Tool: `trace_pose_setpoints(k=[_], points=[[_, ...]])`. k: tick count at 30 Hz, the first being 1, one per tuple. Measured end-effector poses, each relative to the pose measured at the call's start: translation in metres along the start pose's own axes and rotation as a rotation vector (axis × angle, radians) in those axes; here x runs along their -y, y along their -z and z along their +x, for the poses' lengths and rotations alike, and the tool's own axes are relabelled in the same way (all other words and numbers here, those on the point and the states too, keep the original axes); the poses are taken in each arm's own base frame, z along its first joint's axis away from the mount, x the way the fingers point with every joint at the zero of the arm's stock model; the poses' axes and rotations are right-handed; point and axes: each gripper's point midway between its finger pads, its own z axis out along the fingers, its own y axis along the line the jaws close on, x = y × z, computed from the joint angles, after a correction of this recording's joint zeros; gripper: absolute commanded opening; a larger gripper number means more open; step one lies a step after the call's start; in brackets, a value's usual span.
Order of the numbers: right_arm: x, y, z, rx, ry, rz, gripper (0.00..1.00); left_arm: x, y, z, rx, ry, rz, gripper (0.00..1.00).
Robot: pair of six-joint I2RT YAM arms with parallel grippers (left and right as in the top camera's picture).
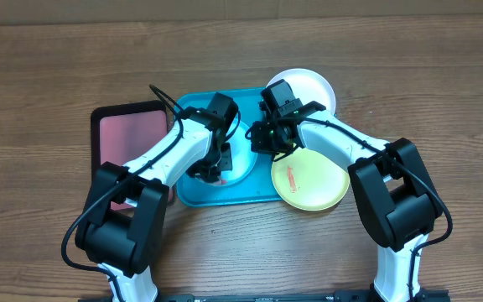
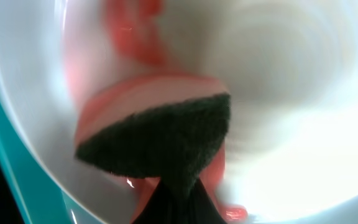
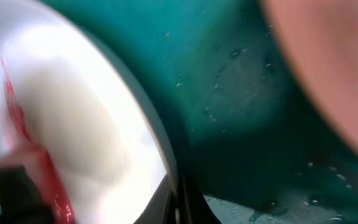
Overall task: Clean dirty plates on tray and stack at the side
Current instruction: 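Scrub the light-blue plate with the sponge while right gripper holds its rim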
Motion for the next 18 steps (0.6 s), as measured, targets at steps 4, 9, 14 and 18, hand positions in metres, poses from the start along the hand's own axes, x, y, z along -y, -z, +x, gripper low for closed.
trace_pose_setpoints(k=[4, 9, 14, 18], points=[[0.003, 0.001, -0.003, 0.009, -0.026, 0.006, 0.04, -0.006, 0.001, -0.033, 0.135, 0.041, -0.016, 0.04], [0.004, 0.001, -0.004, 0.011, -0.039, 0.007, 0.04, -0.008, 0.006, -0.066, 0.269, 0.066, -0.017, 0.04], [0.005, 0.001, 0.0, -0.003, -0.04, 0.014, 0.04, -0.002, 0.006, -0.067, 0.27, -0.024, 0.002, 0.04], [0.002, 0.0, 0.011, -0.041, -0.011, 0.027, 0.04, 0.003, 0.001, -0.045, 0.17, -0.152, 0.038, 0.04]])
